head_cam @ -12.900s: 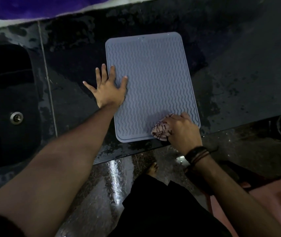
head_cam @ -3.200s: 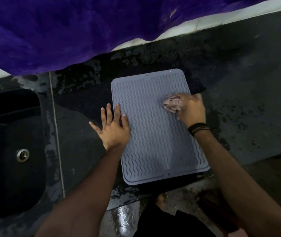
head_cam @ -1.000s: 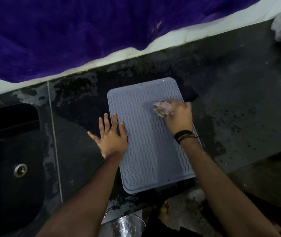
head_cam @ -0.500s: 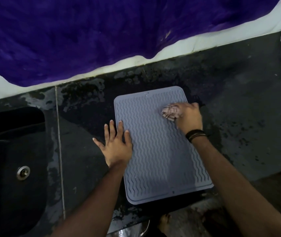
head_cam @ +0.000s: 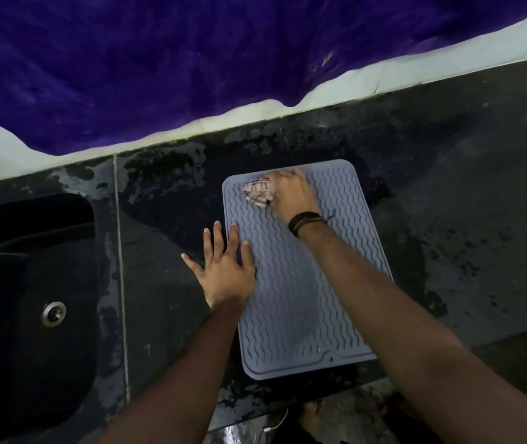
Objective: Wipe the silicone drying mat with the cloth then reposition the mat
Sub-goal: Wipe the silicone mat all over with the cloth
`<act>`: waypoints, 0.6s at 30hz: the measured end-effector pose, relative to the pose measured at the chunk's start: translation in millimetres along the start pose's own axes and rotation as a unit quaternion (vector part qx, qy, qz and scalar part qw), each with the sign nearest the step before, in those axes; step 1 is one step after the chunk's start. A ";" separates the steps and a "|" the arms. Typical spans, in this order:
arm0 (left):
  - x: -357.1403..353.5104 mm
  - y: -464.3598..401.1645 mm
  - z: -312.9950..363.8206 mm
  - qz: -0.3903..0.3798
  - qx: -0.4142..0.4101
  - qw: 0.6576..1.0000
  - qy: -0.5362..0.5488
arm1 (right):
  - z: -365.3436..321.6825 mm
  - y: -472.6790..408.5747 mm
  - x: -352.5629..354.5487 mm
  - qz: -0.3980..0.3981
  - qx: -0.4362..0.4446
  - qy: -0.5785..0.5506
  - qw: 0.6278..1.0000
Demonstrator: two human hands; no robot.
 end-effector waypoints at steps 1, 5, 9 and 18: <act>-0.4 0.7 -0.3 0.000 0.000 1.000 0.000 | 18.3 -2.6 6.7 -0.001 -0.003 0.025 1.000; 0.9 1.9 0.8 0.004 0.001 1.000 0.003 | 115.6 -0.8 43.7 0.055 -0.100 0.072 0.991; 2.7 2.9 2.9 0.000 0.002 1.000 0.001 | 147.5 -0.5 55.8 0.049 -0.173 0.060 0.982; 4.7 1.1 3.1 -0.016 0.004 1.000 -0.007 | -30.5 -3.0 -10.4 0.017 -0.032 -0.041 0.999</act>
Point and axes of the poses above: each hand's wrist, its own y-axis away from the middle knuckle, its own x-axis out of the back of the hand, z = x × y, the point moved 5 cm from there along -y, towards the middle knuckle, and after that the axes turned 1 degree about -y, right-handed, at the moved point
